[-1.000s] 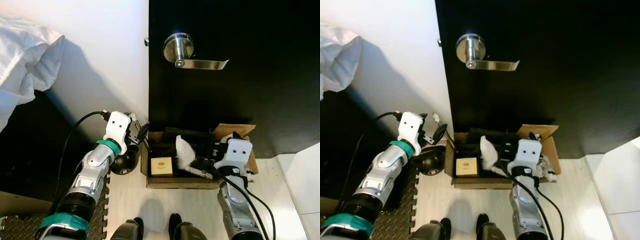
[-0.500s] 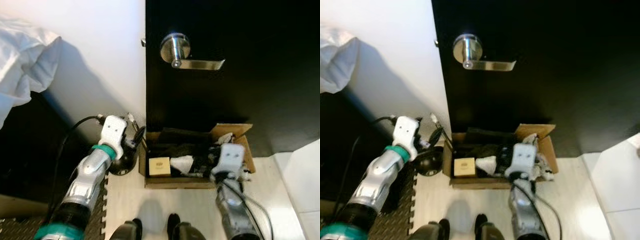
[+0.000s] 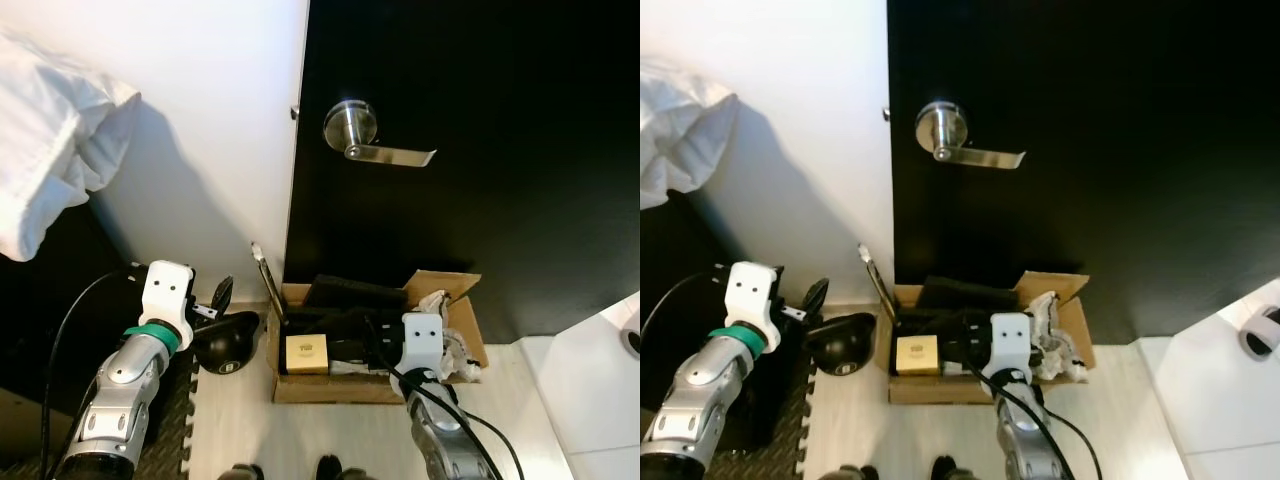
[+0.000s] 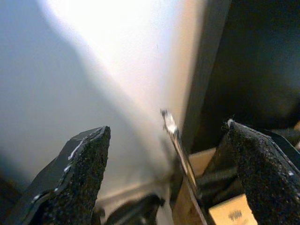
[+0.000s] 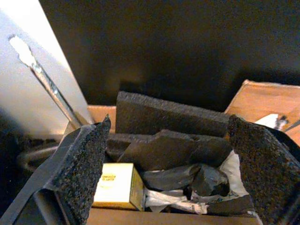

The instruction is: Clean up the room

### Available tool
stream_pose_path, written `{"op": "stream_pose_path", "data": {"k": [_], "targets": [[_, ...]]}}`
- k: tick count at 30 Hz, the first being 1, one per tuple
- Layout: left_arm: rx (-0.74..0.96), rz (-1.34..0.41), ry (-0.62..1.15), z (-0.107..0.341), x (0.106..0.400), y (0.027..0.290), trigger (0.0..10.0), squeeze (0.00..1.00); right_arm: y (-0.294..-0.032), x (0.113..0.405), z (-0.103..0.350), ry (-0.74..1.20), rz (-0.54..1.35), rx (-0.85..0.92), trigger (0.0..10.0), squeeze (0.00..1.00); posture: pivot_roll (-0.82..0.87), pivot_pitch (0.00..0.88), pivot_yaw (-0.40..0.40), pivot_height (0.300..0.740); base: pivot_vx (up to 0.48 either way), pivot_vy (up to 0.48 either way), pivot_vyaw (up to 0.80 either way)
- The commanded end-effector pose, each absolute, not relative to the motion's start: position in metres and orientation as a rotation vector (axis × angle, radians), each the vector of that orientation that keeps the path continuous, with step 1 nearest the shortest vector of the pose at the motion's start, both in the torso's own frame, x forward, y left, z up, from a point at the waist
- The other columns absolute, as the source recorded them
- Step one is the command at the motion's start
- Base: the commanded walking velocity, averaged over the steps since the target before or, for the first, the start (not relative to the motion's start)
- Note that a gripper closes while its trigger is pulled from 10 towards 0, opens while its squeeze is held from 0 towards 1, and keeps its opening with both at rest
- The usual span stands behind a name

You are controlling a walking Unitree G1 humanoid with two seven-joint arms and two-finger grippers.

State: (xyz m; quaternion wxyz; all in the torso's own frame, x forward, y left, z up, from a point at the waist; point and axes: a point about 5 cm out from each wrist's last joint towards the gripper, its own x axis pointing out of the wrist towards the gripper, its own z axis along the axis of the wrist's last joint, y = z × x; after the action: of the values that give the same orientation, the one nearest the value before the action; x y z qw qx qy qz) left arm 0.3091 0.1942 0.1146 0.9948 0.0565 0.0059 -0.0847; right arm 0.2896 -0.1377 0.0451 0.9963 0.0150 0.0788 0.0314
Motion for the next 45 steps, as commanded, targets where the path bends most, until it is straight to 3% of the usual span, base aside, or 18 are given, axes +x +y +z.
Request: {"op": "stream_pose_path", "data": {"k": [1,26,45], "targets": [[0.104,-0.157,0.038,0.107,0.305,0.195,10.0,0.0,-0.143,0.284,0.035,0.205,0.033,0.052,10.0,0.0,0.13,0.025,-0.01,0.74,0.0,0.0,0.0],[0.122,-0.185,0.062,0.096,0.307,0.159,10.0,0.0,-0.148,0.292,0.037,0.191,0.037,0.001,10.0,0.0,0.12,0.0,-0.003,0.74,0.0,0.0,0.0],[0.053,-0.143,0.136,0.081,0.303,0.161,10.0,0.0,-0.146,0.297,0.035,0.2,0.065,-0.061,10.0,0.0,0.11,0.0,-0.02,0.74,0.0,0.0,0.78]]}}
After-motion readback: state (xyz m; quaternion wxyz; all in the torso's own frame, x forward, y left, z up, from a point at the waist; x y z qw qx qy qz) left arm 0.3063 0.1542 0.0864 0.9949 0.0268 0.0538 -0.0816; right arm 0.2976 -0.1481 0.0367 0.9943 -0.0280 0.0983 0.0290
